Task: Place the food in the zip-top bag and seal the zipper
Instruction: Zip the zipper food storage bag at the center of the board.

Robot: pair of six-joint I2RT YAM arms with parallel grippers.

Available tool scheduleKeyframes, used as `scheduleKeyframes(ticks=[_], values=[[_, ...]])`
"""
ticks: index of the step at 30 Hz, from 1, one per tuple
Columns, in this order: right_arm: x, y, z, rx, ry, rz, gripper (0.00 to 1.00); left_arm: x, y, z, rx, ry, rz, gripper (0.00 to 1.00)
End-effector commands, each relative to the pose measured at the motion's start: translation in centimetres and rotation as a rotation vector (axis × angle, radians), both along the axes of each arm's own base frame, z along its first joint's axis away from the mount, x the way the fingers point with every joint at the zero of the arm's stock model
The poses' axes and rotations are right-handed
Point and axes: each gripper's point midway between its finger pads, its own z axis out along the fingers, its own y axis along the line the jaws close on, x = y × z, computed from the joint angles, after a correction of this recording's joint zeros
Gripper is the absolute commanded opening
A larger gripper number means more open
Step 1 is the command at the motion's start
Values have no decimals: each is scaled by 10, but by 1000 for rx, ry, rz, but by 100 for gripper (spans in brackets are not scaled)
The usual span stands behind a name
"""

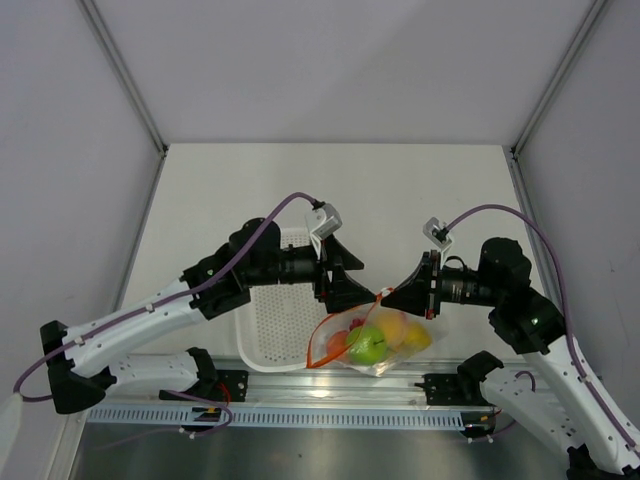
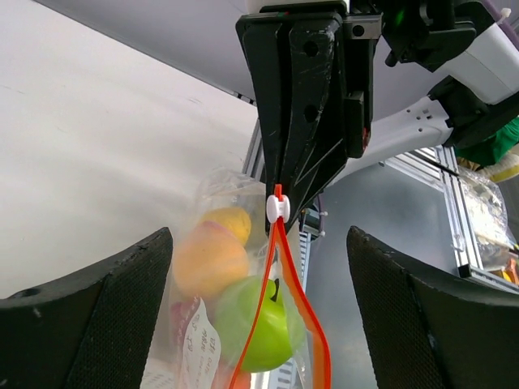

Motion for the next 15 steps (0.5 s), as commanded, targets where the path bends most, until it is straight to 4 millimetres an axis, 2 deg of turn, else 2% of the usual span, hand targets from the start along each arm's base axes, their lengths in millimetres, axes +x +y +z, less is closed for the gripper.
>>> scheduleKeyframes(ticks=[1,7,10,15], values=[[-2,0,20,56,-18,-26,0,5,-6,16,-56,-17,22,88],[0,2,27,76,39,-53,0,2,-22,14,-34,-39,16,73],[3,3,20,52,68,-67,0,1,-25,14,-42,-44,19,63],[5,4,10,34,97,-73,0,1,-26,13,-41,-48,21,59]])
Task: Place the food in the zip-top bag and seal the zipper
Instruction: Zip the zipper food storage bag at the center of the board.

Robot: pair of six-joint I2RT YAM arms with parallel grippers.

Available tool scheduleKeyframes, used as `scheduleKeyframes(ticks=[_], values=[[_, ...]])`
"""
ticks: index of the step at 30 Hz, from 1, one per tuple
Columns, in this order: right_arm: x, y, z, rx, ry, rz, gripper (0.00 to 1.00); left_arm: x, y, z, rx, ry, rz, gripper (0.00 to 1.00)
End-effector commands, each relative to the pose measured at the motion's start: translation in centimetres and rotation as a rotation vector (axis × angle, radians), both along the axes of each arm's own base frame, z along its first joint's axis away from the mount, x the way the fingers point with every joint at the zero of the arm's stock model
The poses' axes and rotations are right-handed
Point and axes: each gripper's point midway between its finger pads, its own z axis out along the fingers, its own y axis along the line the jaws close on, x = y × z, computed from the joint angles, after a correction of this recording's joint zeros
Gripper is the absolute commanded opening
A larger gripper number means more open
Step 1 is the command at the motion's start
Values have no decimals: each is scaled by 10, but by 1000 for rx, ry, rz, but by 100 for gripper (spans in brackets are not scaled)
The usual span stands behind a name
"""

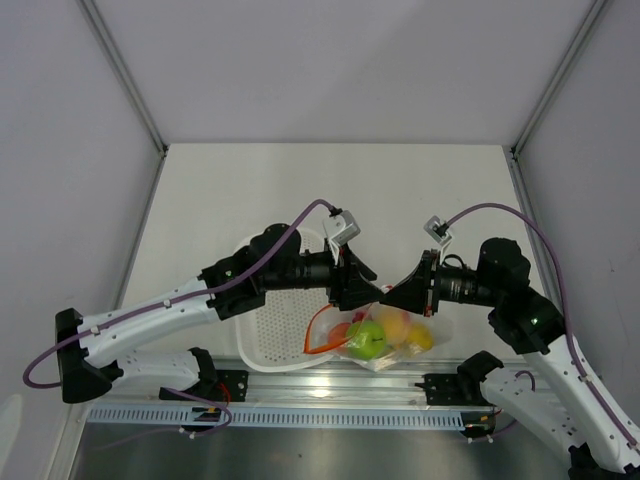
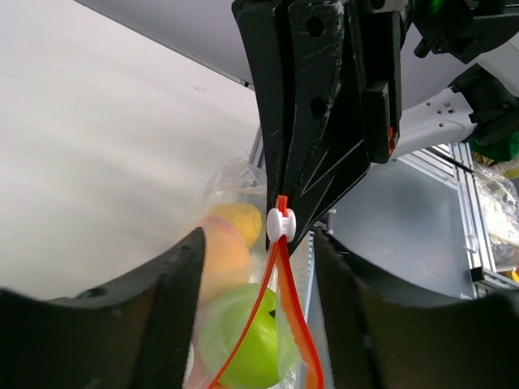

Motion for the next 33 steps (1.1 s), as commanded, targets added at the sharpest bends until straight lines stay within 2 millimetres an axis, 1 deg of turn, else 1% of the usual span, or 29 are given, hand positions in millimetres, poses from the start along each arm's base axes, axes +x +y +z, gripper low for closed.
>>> scheduleKeyframes(ticks=[1,3,6,9,10,12,15,16,18,19,20,23,27,33], values=[[2,2,9,25,-10,-11,0,2,-4,34,-92,-61,8,55],[2,3,9,29,-9,-9,0,2,-5,34,-93,-63,7,52],[3,4,11,34,-7,-10,0,1,-7,33,-92,-63,-1,41],[2,4,14,45,-8,-9,0,-1,-8,32,-90,-58,-10,37],[2,5,14,44,-2,-8,0,-1,-9,31,-89,-57,-12,34],[3,5,13,41,1,-11,0,-2,-10,32,-90,-58,-19,32],[5,6,14,46,9,-16,0,-2,-10,31,-88,-59,-20,24],[5,6,15,49,8,-15,0,-2,-10,32,-88,-59,-20,20],[4,6,17,56,3,-15,0,-3,-10,31,-86,-58,-20,13],[5,7,17,56,2,-18,0,-3,-9,30,-83,-57,-18,5],[5,7,17,56,1,-20,0,-2,-9,31,-83,-56,-12,0],[9,6,14,47,1,-37,0,-2,-7,30,-76,-46,-5,1],[12,5,14,60,-13,-65,0,-5,-4,30,-68,-17,-5,1],[8,5,18,87,-32,-45,0,-6,-1,29,-55,7,-6,1]])
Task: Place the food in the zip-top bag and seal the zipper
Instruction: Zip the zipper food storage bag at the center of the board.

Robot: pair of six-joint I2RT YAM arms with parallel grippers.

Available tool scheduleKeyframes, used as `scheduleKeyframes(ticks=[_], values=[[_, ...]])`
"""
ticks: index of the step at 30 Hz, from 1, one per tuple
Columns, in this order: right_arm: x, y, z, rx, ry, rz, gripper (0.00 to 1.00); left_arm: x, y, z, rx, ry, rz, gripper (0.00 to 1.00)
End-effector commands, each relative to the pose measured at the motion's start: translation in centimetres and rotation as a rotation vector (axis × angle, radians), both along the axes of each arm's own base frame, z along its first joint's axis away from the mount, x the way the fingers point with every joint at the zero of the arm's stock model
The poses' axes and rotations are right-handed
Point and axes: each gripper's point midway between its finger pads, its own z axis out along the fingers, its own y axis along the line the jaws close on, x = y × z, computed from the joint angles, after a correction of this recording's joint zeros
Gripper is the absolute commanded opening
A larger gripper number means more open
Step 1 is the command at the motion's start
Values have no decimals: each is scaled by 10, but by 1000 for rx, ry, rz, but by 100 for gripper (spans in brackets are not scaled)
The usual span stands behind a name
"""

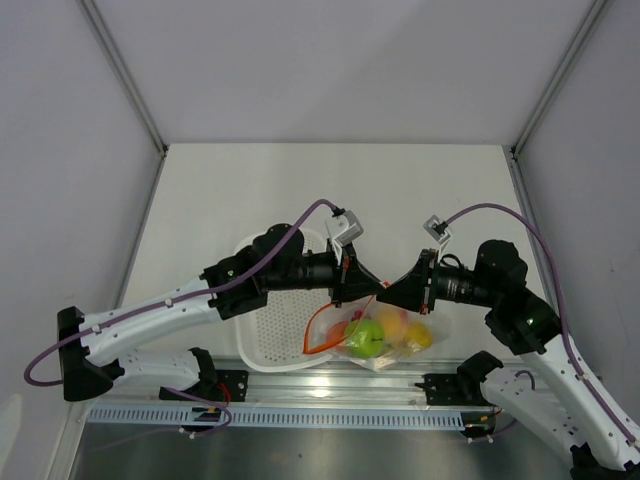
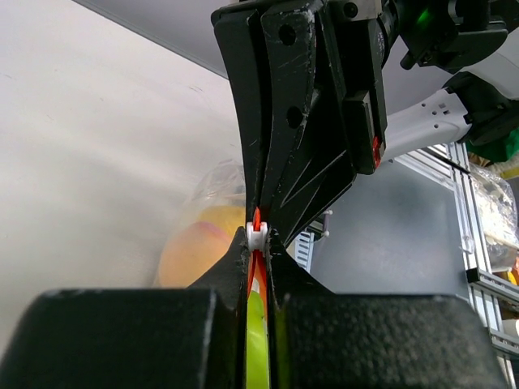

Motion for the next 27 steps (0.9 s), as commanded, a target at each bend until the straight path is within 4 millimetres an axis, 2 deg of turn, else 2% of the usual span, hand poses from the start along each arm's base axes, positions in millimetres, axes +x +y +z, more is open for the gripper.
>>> scheduleKeyframes(ticks=[1,6,12,27], values=[[-1,1,20,62,-75,3,0,-5,4,27,-56,-1,-4,1],[0,0,22,72,-83,-10,0,-5,5,25,-55,8,-11,1],[4,-3,27,95,-84,-46,0,-7,4,14,-21,25,-21,0],[18,-8,29,111,-56,-119,0,-11,18,3,4,32,-6,1]])
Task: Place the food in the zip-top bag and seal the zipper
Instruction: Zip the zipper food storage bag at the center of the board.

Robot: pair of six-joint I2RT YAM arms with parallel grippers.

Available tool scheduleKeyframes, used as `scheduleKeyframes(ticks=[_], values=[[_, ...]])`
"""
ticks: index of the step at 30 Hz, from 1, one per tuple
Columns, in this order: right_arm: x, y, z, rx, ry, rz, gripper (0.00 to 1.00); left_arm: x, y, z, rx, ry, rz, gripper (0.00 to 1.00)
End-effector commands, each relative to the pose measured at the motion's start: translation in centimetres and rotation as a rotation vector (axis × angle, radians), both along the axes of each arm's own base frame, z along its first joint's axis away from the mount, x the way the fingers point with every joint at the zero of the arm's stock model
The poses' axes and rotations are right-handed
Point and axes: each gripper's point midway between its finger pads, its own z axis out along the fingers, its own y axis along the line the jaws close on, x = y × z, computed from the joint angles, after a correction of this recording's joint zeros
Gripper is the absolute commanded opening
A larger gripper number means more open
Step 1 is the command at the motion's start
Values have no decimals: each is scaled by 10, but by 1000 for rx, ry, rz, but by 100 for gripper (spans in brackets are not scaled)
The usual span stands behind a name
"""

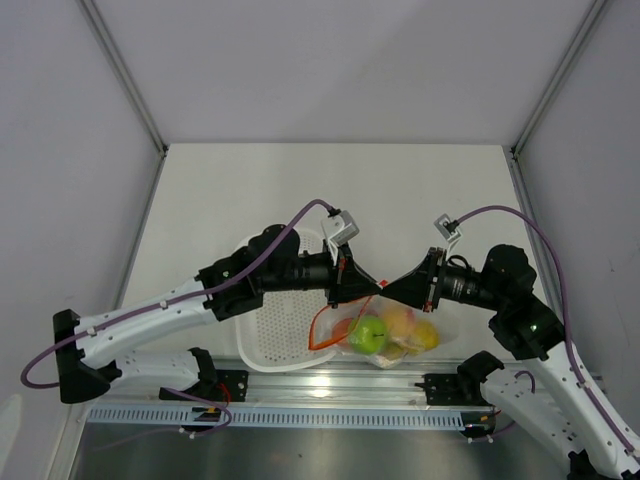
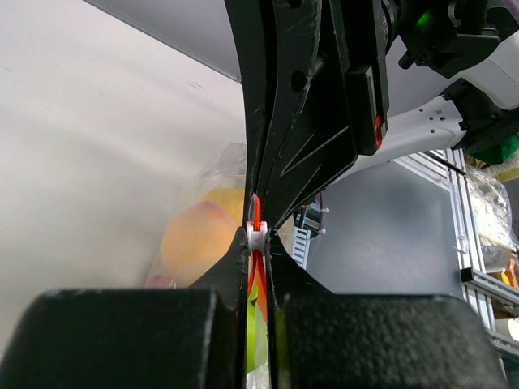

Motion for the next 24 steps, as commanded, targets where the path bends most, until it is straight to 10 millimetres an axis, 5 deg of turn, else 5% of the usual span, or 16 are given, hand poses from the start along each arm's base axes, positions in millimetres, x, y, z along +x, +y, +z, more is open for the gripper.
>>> scheduleKeyframes(ticks=[1,8,18,24], values=[[12,-3,21,57,-70,-59,0,-9,13,0,6,17,-10,1],[14,-2,22,65,-66,-55,0,-13,18,-15,21,41,-12,1],[-5,3,23,44,-136,98,0,-16,17,-3,-9,35,-33,0],[-10,3,27,40,-192,136,12,-17,15,-4,-14,44,-39,1]])
